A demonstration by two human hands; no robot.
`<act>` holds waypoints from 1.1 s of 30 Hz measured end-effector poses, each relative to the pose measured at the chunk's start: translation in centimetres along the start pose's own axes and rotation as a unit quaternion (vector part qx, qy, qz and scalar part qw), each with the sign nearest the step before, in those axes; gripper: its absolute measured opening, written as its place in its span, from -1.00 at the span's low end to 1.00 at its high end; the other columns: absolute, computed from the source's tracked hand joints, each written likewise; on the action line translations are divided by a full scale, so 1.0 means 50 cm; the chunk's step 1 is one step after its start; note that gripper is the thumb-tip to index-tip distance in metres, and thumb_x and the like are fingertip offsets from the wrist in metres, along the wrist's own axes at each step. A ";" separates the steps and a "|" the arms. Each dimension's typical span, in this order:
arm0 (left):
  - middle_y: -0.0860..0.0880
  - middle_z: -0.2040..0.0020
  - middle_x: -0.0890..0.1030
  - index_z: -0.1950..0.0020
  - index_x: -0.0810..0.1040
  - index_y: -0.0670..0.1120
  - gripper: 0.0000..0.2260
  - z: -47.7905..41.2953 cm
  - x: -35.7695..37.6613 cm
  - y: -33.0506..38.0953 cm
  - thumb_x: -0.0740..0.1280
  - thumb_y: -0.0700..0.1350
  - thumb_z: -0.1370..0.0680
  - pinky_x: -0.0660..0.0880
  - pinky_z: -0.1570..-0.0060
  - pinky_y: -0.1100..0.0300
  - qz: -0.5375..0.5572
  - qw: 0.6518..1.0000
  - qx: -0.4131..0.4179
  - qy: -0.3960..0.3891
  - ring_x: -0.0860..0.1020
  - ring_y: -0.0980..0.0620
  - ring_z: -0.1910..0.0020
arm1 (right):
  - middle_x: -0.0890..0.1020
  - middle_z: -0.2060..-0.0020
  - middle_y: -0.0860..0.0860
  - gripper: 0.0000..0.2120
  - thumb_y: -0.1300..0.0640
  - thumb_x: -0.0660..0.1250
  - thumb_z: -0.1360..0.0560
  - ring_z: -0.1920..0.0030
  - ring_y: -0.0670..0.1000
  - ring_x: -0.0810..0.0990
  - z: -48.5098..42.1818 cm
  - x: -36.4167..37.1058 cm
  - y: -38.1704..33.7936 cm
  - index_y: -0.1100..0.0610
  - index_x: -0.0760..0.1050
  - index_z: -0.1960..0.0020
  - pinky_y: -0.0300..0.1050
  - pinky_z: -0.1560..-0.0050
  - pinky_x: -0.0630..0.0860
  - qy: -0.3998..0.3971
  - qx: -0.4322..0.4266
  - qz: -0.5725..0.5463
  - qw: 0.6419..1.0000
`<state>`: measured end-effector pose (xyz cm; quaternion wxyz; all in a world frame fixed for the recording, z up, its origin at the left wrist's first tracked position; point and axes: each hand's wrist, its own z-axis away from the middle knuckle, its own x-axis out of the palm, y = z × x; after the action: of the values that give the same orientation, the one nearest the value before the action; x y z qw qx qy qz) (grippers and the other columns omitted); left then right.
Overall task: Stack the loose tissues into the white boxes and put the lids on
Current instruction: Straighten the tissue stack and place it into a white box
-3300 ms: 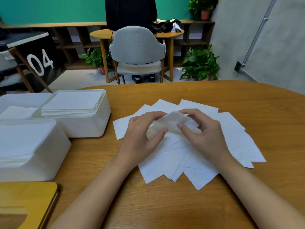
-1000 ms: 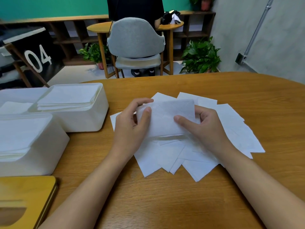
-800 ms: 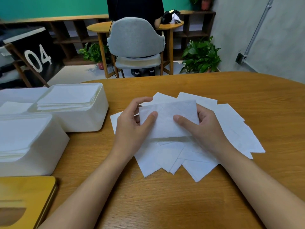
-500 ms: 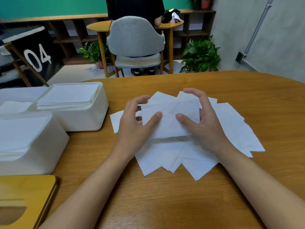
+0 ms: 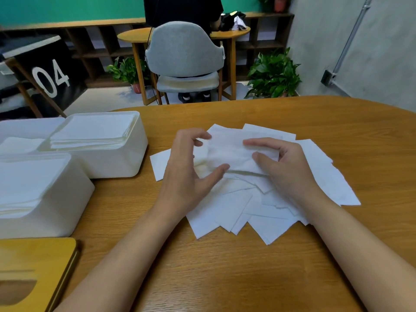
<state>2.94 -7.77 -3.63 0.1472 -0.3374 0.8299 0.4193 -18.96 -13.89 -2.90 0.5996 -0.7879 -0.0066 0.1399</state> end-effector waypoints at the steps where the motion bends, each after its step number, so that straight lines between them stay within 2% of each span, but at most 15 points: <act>1: 0.08 -0.23 0.49 -0.26 0.49 0.01 -0.55 0.000 -0.001 -0.002 0.61 0.02 -0.48 0.42 -0.17 0.31 -0.015 0.999 0.030 -0.032 0.49 0.05 -0.22 | 0.72 -0.14 -0.24 -0.67 0.33 0.36 -0.61 -0.26 -0.16 0.63 -0.004 -0.004 0.005 -0.04 0.72 -0.17 0.11 -0.42 0.51 0.012 0.004 0.009 1.000; 4: 0.13 -0.17 0.58 -0.18 0.65 0.04 -0.64 0.008 0.003 -0.015 0.59 0.15 -0.48 0.49 -0.21 0.06 -0.038 0.984 0.058 -0.165 0.53 0.09 -0.21 | 0.70 -0.14 -0.30 -0.65 0.32 0.35 -0.60 -0.27 -0.22 0.60 -0.008 -0.006 0.010 -0.07 0.72 -0.18 0.05 -0.44 0.49 0.023 0.012 0.022 0.999; 7: 0.18 -0.16 0.63 -0.14 0.71 0.07 -0.71 0.012 0.011 -0.023 0.53 0.18 -0.51 0.50 -0.17 0.01 -0.064 0.977 0.056 -0.196 0.55 0.15 -0.19 | 0.69 -0.14 -0.32 -0.64 0.32 0.34 -0.60 -0.27 -0.28 0.57 -0.005 0.000 0.008 -0.09 0.71 -0.18 -0.05 -0.45 0.47 0.024 0.012 0.035 0.999; 11: 0.15 -0.14 0.65 -0.12 0.75 0.02 -0.83 0.015 0.018 -0.024 0.52 0.03 -0.57 0.54 -0.12 0.04 -0.081 0.979 0.078 -0.173 0.57 0.16 -0.15 | 0.69 -0.15 -0.30 -0.64 0.32 0.34 -0.60 -0.27 -0.30 0.56 -0.005 0.000 0.007 -0.08 0.71 -0.18 -0.10 -0.43 0.47 0.026 0.005 0.042 0.999; 17: 0.04 -0.06 0.66 -0.06 0.71 -0.10 -0.91 0.011 0.021 -0.019 0.45 -0.12 -0.61 0.57 0.03 -0.01 -0.095 0.979 0.139 -0.117 0.60 0.02 -0.04 | 0.69 -0.19 -0.27 -0.61 0.34 0.31 -0.61 -0.31 -0.26 0.55 -0.004 0.003 0.007 -0.08 0.70 -0.20 -0.06 -0.45 0.46 0.025 -0.003 0.046 0.999; 20: 0.03 0.02 0.65 -0.05 0.65 -0.14 -0.90 0.009 0.012 -0.002 0.37 -0.14 -0.63 0.51 0.02 0.16 -0.057 0.988 0.127 -0.067 0.58 0.06 0.03 | 0.69 -0.18 -0.28 -0.61 0.34 0.30 -0.62 -0.30 -0.22 0.57 -0.004 -0.001 0.008 -0.08 0.70 -0.21 -0.02 -0.43 0.48 0.023 -0.004 0.040 0.999; 21: 0.05 0.06 0.65 -0.04 0.64 -0.15 -0.90 0.009 0.009 0.006 0.36 -0.15 -0.62 0.47 0.03 0.25 -0.034 0.992 0.109 -0.044 0.57 0.12 0.06 | 0.69 -0.18 -0.27 -0.64 0.32 0.31 -0.62 -0.30 -0.21 0.58 -0.003 -0.001 0.006 -0.07 0.70 -0.21 -0.06 -0.42 0.49 0.019 -0.007 0.034 0.999; 23: 0.09 0.11 0.65 -0.01 0.64 -0.15 -0.94 0.008 0.003 0.016 0.38 -0.19 -0.62 0.42 0.08 0.37 0.017 0.998 0.060 -0.009 0.58 0.19 0.11 | 0.70 -0.18 -0.25 -0.74 0.24 0.34 -0.65 -0.28 -0.25 0.58 0.001 0.001 -0.007 -0.04 0.70 -0.19 -0.29 -0.33 0.48 0.002 -0.014 0.011 1.000; 24: 0.11 0.12 0.65 -0.01 0.64 -0.15 -0.95 0.006 0.001 0.019 0.39 -0.21 -0.62 0.42 0.10 0.39 0.037 0.998 0.042 0.003 0.60 0.19 0.12 | 0.71 -0.17 -0.23 -0.80 0.16 0.34 -0.66 -0.26 -0.27 0.58 0.003 0.003 -0.012 -0.02 0.71 -0.19 -0.39 -0.26 0.45 -0.005 -0.020 -0.001 1.000; 25: 0.12 0.11 0.66 -0.01 0.65 -0.15 -0.96 0.005 -0.001 0.021 0.39 -0.22 -0.62 0.43 0.11 0.39 0.050 0.998 0.032 0.013 0.61 0.18 0.11 | 0.72 -0.15 -0.23 -0.81 0.07 0.34 -0.66 -0.24 -0.26 0.59 0.006 0.003 -0.016 0.00 0.71 -0.18 -0.41 -0.20 0.44 -0.013 -0.028 -0.010 0.999; 26: 0.12 0.09 0.67 -0.03 0.66 -0.15 -0.95 0.004 -0.003 0.022 0.40 -0.22 -0.62 0.45 0.10 0.38 0.058 0.998 0.028 0.023 0.63 0.18 0.09 | 0.72 -0.14 -0.22 -0.77 -0.02 0.33 -0.64 -0.22 -0.17 0.62 0.009 0.003 -0.019 0.00 0.71 -0.19 -0.32 -0.17 0.48 -0.020 -0.038 -0.009 0.999; 28: 0.11 0.05 0.70 -0.08 0.69 -0.14 -0.93 0.002 -0.006 0.022 0.43 -0.21 -0.63 0.52 0.11 0.32 0.071 0.997 0.023 0.037 0.66 0.16 0.04 | 0.73 -0.14 -0.17 -0.66 -0.16 0.33 -0.58 -0.15 0.12 0.66 0.016 0.004 -0.021 -0.02 0.70 -0.22 0.12 -0.13 0.55 -0.048 -0.062 0.023 0.997; 29: 0.11 0.03 0.71 -0.10 0.70 -0.12 -0.92 0.002 -0.006 0.022 0.43 -0.20 -0.64 0.55 0.15 0.25 0.081 0.996 0.014 0.039 0.67 0.12 0.03 | 0.72 -0.14 -0.15 -0.64 -0.18 0.37 -0.55 -0.13 0.14 0.67 0.019 0.005 -0.020 -0.03 0.70 -0.23 0.24 -0.14 0.57 -0.066 -0.073 0.035 0.995; 31: 0.13 0.02 0.72 -0.14 0.71 -0.08 -0.90 0.002 -0.007 0.021 0.44 -0.18 -0.64 0.59 0.18 0.13 0.105 0.994 -0.007 0.033 0.67 0.06 0.05 | 0.74 -0.11 -0.16 -0.68 -0.13 0.48 -0.50 -0.16 0.00 0.69 0.024 0.014 -0.012 -0.04 0.71 -0.20 0.19 -0.18 0.60 -0.073 -0.094 0.050 0.992; 33: 0.14 0.02 0.71 -0.17 0.71 -0.06 -0.88 0.002 -0.007 0.021 0.45 -0.15 -0.64 0.59 0.15 0.06 0.113 0.993 -0.017 0.022 0.63 0.06 0.10 | 0.76 0.02 -0.14 -0.78 -0.03 0.53 -0.50 -0.06 -0.03 0.72 0.022 0.023 -0.005 0.00 0.74 -0.11 0.18 -0.10 0.63 -0.039 -0.110 0.067 0.991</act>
<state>2.46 -7.11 -2.86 0.0752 -0.2531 0.8584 0.4397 -18.06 -12.56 -3.19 0.4975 -0.8418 0.0076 0.2091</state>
